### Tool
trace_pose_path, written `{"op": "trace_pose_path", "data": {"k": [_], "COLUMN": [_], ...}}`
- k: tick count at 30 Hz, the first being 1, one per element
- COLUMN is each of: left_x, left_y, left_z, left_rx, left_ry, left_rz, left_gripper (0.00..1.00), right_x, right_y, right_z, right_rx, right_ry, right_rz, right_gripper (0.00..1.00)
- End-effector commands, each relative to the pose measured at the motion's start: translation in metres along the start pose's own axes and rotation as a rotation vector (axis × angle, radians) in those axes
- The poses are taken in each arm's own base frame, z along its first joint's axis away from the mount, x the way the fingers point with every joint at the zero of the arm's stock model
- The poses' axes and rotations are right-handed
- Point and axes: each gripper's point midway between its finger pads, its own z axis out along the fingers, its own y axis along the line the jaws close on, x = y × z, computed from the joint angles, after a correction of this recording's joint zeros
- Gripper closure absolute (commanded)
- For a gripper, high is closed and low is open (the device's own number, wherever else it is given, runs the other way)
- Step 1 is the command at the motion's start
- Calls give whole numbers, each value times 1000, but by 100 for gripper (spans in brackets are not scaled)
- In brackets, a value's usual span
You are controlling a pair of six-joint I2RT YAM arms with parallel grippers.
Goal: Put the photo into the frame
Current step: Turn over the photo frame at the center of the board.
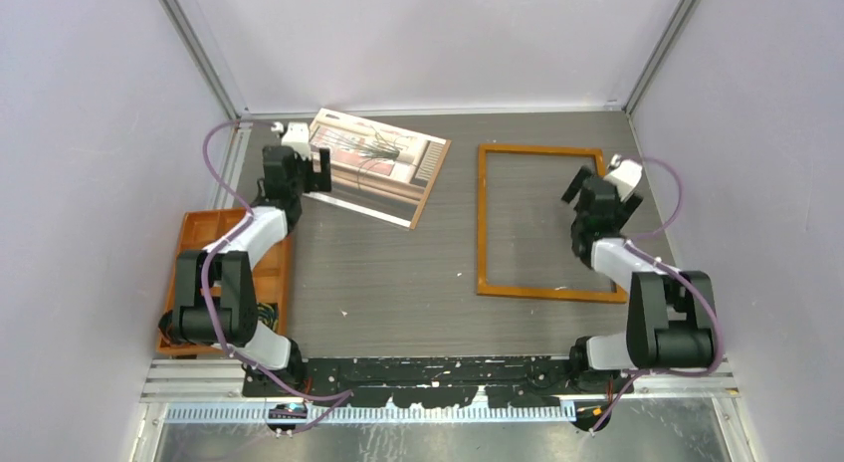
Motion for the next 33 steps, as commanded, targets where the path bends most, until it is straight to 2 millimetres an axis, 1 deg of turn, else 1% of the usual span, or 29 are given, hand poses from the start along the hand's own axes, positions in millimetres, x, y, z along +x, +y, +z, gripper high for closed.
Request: {"op": "trace_pose_path", "data": {"k": [1, 2, 3, 4, 5, 6, 7, 8, 10, 11, 12, 14, 15, 16, 19, 22, 26, 29, 33], "left_x": [0, -2, -9, -5, -6, -3, 3, 8, 23, 30, 36, 45, 48, 51, 56, 61, 64, 68, 70], "left_y": [-10, -19, -24, -30, -36, -41, -47, -49, -60, -67, -70, -76, -78, -79, -84, -88, -92, -92, -92], "left_z": [-26, -30, -32, -35, -37, -38, -39, -37, -36, -35, -35, -35, -35, -35, -36, -38, -43, -46, -50], "left_rx": [111, 169, 204, 242, 279, 304, 323, 324, 337, 344, 350, 366, 373, 376, 397, 408, 420, 429, 440], "left_ry": [208, 229, 237, 265, 281, 298, 320, 338, 384, 406, 431, 470, 481, 490, 500, 518, 533, 550, 567], "left_rz": [57, 56, 60, 55, 64, 79, 107, 138, 209, 244, 266, 291, 299, 303, 318, 338, 347, 351, 354], "left_gripper": [0, 0, 0, 0, 0, 0, 0, 0, 0, 0, 0, 0, 0, 0, 0, 0, 0, 0, 0], "right_x": [-76, -75, -75, -74, -77, -76, -76, -77, -64, -52, -34, -19, -7, 2, 24, 44, 59, 69, 82], "right_y": [4, 0, 3, 12, 24, 39, 59, 75, 110, 129, 149, 168, 177, 188, 206, 216, 229, 230, 228], "right_z": [-14, -16, -18, -18, -20, -26, -32, -40, -63, -74, -83, -94, -96, -104, -110, -112, -113, -108, -102], "right_rx": [101, 133, 116, 42, -34, -115, -196, -212, -213, -240, -274, -310, -329, -359, -363, -320, -292, -266, -247], "right_ry": [-10, 25, 83, 143, 180, 221, 243, 247, 260, 292, 337, 392, 418, 434, 458, 474, 459, 465, 471], "right_rz": [263, 406, 513, 564, 587, 578, 537, 479, 254, 157, 76, 9, -24, -50, -132, -269, -402, -436, -455], "right_gripper": [0, 0, 0, 0, 0, 0, 0, 0, 0, 0, 0, 0, 0, 0, 0, 0, 4, 9, 12]}}
